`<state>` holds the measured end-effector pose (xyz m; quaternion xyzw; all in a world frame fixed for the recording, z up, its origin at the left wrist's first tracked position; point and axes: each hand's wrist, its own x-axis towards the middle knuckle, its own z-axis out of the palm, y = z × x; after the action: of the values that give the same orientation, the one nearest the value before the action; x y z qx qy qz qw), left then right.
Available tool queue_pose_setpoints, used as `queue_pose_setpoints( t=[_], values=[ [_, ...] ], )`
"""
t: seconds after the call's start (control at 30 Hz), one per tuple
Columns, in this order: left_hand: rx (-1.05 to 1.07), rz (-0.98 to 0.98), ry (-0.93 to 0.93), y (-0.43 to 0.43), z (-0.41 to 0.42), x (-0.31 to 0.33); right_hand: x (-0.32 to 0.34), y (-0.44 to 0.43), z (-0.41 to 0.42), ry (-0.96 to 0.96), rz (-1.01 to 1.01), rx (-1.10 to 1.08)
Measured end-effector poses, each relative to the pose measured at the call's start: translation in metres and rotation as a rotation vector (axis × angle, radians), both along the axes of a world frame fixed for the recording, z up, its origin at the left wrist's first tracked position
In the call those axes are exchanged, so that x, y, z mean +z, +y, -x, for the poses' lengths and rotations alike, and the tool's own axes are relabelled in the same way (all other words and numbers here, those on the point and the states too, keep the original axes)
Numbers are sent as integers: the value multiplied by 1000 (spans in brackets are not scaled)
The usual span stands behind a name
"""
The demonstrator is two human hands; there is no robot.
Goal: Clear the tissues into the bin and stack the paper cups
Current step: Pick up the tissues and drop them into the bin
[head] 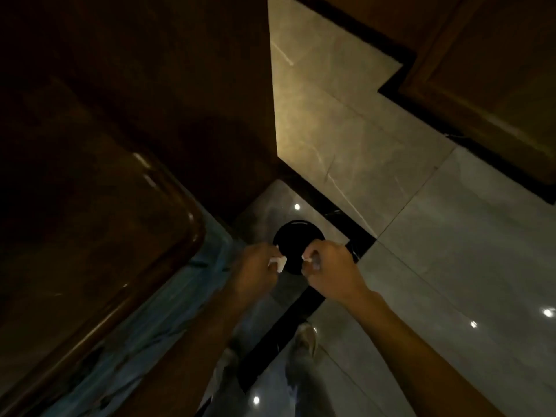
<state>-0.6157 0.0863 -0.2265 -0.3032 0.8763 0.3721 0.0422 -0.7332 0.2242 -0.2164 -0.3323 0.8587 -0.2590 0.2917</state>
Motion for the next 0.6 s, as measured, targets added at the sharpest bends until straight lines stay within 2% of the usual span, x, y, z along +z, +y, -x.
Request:
queue_pose_setpoints(
  t=[0.17,0.4,0.6],
  values=[
    [-90,-4,-159,-17,46,-112,-112,-17,35,-78,-155,-73],
    [-236,23,-317,-36,95,-308,-313,-35,50,-103,-273,-134],
    [-199,-13,-382,-44,116,-438,-446,-41,61,-108,-363,-168]
  ],
)
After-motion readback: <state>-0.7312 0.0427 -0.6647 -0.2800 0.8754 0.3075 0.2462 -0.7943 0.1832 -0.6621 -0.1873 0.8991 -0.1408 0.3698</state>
